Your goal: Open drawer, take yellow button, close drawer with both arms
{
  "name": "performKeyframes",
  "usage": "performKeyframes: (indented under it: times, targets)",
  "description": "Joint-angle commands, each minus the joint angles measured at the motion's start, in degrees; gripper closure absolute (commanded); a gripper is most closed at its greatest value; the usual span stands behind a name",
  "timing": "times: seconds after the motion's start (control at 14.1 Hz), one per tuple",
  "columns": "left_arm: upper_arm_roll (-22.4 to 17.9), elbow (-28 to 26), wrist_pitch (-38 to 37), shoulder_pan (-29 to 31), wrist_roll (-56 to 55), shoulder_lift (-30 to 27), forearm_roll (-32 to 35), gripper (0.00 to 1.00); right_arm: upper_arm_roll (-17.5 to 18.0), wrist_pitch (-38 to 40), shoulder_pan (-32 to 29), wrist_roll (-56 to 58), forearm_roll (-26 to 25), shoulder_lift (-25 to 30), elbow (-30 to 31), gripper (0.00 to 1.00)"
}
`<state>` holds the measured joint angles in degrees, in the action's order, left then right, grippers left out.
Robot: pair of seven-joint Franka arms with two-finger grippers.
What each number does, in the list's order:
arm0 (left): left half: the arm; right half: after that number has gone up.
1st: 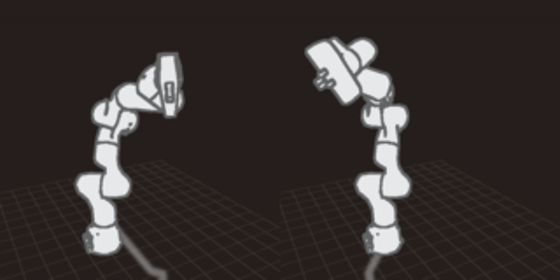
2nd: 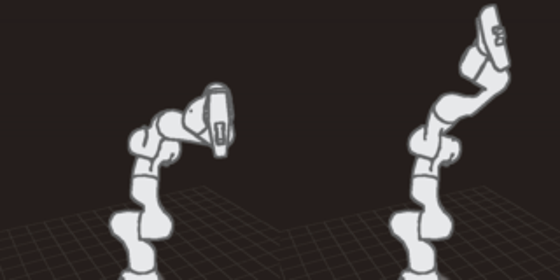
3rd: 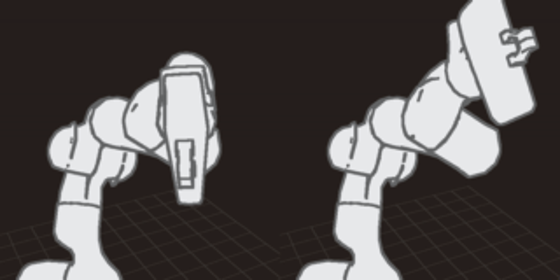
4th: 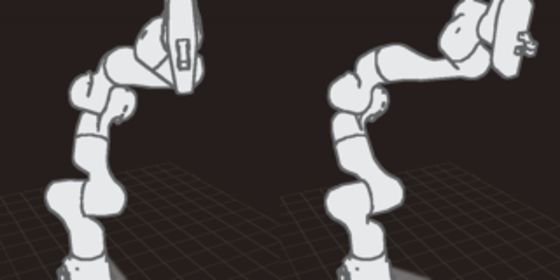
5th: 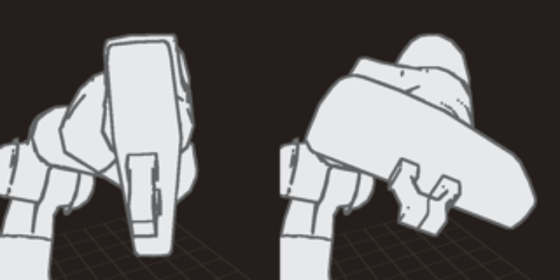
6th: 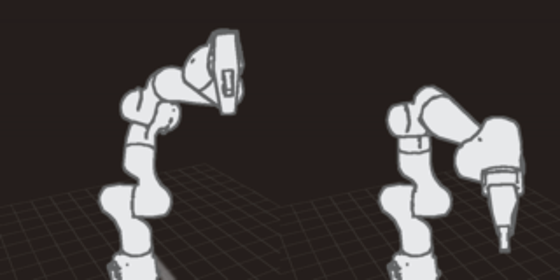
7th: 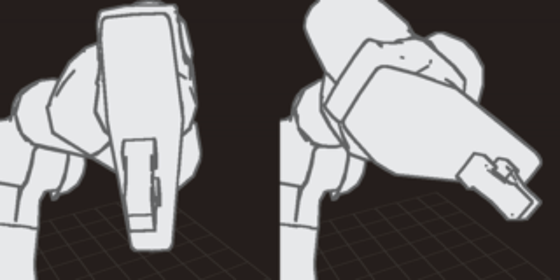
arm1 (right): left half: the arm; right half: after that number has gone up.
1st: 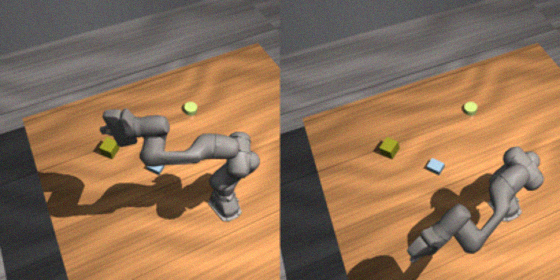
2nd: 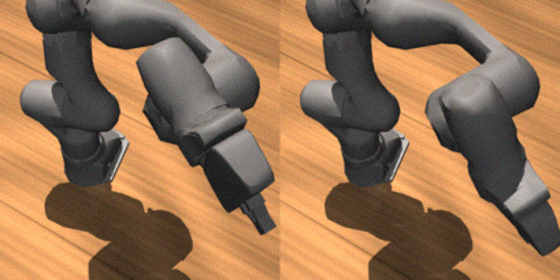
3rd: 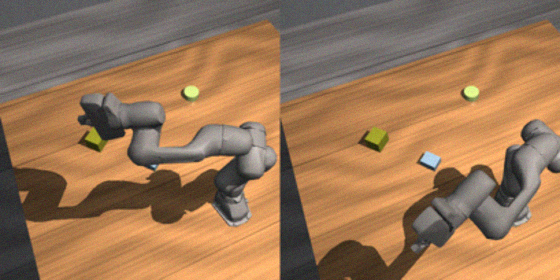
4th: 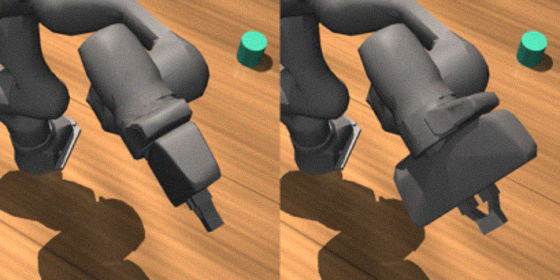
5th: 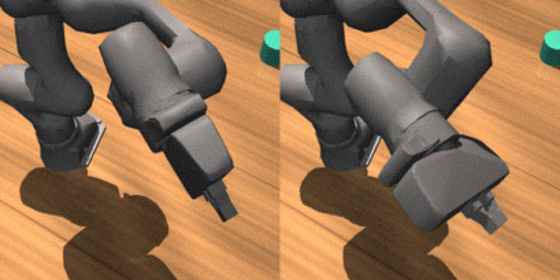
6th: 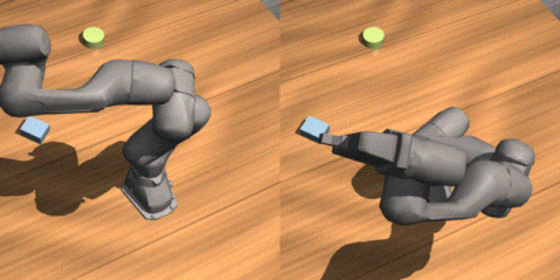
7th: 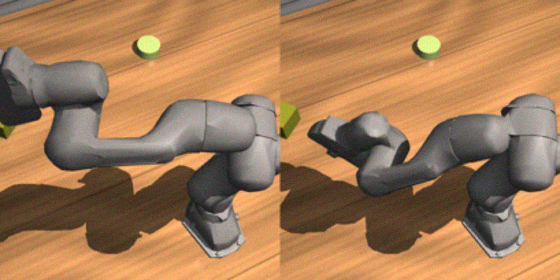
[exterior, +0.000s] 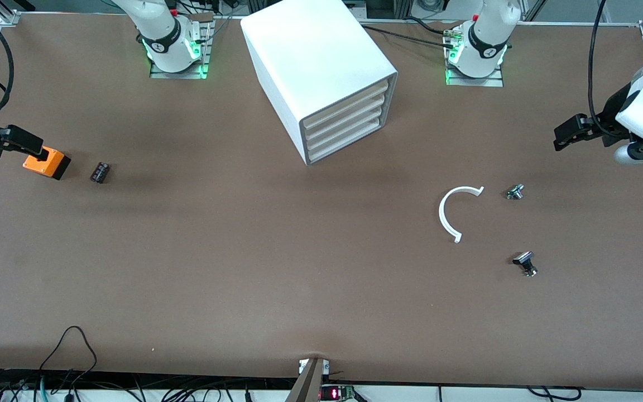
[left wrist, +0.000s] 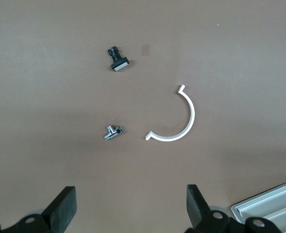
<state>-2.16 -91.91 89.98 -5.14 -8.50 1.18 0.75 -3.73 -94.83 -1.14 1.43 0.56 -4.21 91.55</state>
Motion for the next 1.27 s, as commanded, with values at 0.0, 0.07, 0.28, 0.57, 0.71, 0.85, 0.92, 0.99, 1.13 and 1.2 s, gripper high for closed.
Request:
performKeyframes:
  times: [0.0,0.07,0.28,0.57,0.71,0.85,0.92,0.99,1.13,1.2]
  targets:
    - [-0.22,1.04,-1.22,0.04,1.73,0.32,-0.31,0.0,0.13,0.96,0.17,-0.12,-0.82,-0.45,-1.11,0.0]
    - [-0.3,1.73,-1.21,-0.04,1.65,0.83,-0.31,0.0,0.13,0.96,0.17,-0.12,-0.82,-0.45,-1.11,0.0]
    - [-0.21,2.7,-1.48,-0.13,1.03,1.45,-0.31,0.0,0.13,0.96,0.17,-0.12,-0.82,-0.45,-1.11,0.0]
    - [-0.3,2.79,-1.48,-0.13,1.03,1.45,-0.31,0.0,0.13,0.96,0.17,-0.12,-0.82,-0.45,-1.11,0.0]
    - [-0.21,2.79,-1.48,-0.13,1.03,1.45,-0.31,0.0,0.13,0.7,0.17,-0.03,-0.82,-0.45,-1.11,0.0]
    - [-0.3,2.79,-1.48,-0.13,1.03,1.45,-0.31,0.0,0.13,0.7,0.17,-0.12,-0.82,-0.45,-1.11,0.0]
    - [-0.22,2.79,-1.48,-0.13,1.03,1.45,-0.31,0.0,0.13,0.7,0.17,-0.12,-0.82,-0.45,-1.11,0.0]
    - [-0.21,2.79,-1.48,-0.13,1.03,1.45,-0.31,0.0,0.13,0.78,0.17,-0.12,-0.82,-0.45,-1.11,0.0]
    - [-0.21,2.88,-1.48,-0.13,1.12,1.45,-0.31,0.0,0.13,0.79,0.17,-0.12,-0.82,-0.45,-1.11,0.0]
    - [-0.21,2.88,-1.48,-0.13,1.12,1.45,-0.31,0.0,0.13,0.79,0.17,-0.12,-0.82,-0.45,-1.11,0.0]
